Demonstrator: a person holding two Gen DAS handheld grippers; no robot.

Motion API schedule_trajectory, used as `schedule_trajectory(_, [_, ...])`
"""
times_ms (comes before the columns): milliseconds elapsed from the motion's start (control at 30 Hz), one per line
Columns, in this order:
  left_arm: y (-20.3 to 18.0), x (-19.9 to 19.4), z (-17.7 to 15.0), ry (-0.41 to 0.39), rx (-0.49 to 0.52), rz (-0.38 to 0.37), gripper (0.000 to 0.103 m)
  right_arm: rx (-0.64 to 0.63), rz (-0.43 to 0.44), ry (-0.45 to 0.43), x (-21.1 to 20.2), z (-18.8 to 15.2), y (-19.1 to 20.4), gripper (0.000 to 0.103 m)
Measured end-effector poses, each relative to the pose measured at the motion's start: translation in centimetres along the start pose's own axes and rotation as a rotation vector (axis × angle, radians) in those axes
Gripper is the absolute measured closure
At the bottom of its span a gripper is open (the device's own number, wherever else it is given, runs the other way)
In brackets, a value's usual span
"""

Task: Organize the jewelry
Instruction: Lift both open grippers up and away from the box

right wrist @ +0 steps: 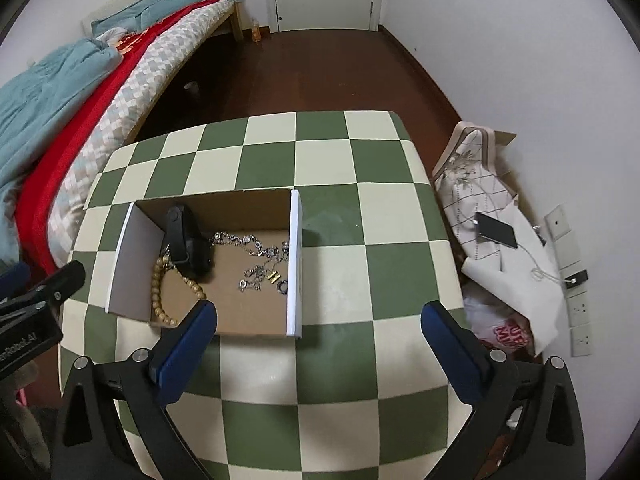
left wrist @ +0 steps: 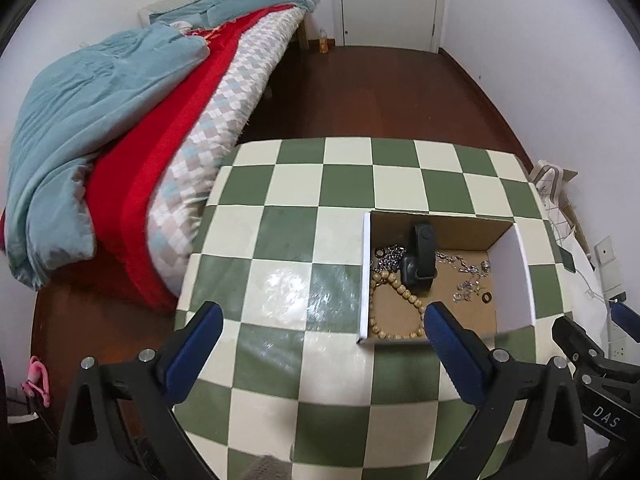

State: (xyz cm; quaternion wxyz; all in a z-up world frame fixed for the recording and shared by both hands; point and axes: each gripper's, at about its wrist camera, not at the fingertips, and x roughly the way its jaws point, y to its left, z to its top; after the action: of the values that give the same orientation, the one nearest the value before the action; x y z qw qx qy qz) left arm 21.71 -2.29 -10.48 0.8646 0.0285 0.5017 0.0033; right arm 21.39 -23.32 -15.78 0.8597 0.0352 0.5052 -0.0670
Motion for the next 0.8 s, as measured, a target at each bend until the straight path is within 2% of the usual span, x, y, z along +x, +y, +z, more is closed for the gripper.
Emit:
schedule_trajectory(267, [1.1,-5.7,-2.4,-0.068,-0.006,-0.022,0.000,-0.024,-0.020,-0.061,-5.9,-2.3,1.1,0.000])
schedule_trajectory(800, [2.5,-18.9,-7.2,-0.258,-0.011,-0.087,0.000,0.001,-0.036,-0.254,-21.2,-8.4,0.5,0.000])
